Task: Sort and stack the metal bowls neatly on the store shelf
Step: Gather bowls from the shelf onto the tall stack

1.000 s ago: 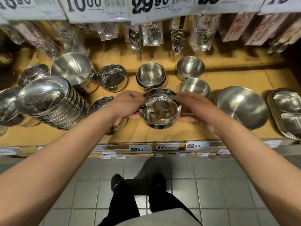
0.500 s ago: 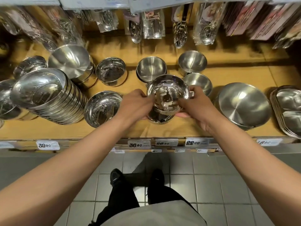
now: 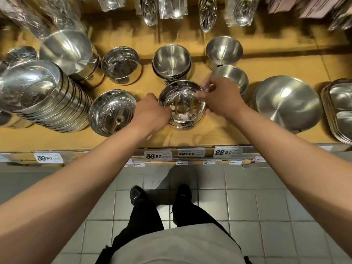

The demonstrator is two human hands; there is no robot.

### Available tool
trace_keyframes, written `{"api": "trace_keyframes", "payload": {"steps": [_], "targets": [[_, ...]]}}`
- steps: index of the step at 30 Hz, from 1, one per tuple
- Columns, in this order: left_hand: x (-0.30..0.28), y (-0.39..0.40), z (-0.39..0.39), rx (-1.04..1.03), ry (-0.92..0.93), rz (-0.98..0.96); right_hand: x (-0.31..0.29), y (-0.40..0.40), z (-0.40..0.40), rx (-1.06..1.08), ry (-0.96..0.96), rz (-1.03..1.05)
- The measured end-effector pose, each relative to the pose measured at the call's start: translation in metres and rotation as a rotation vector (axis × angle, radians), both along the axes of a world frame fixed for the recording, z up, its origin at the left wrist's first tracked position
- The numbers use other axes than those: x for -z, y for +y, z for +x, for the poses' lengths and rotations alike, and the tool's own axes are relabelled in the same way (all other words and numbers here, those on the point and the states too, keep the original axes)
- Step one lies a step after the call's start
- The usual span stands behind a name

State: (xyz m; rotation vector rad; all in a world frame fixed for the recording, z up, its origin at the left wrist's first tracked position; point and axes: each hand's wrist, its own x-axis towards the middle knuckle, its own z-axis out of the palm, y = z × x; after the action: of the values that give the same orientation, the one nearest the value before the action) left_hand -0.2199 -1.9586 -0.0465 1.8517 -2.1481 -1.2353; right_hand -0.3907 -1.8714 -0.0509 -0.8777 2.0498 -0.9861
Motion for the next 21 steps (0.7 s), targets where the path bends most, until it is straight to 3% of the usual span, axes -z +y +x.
{"api": "trace_keyframes", "payload": {"steps": [7,12,18,21], "targets": [[-0.001,0.001,0.000,-0.039,0.051,0.062,-0.001,0.009,0.003,-0.088,-0.027,0.029],[-0.007,-0.011,0.001,-0.008,0.107,0.046,0.004,0.017,0.013,-0.028,-0.032,0.060],[-0.004,-0.017,0.007,0.068,0.111,0.023,0.008,0.023,0.023,-0.036,0.057,-0.009],[-0.002,-0.017,0.011,0.105,0.121,0.004,0.004,0.022,0.025,-0.057,0.220,-0.019]]}}
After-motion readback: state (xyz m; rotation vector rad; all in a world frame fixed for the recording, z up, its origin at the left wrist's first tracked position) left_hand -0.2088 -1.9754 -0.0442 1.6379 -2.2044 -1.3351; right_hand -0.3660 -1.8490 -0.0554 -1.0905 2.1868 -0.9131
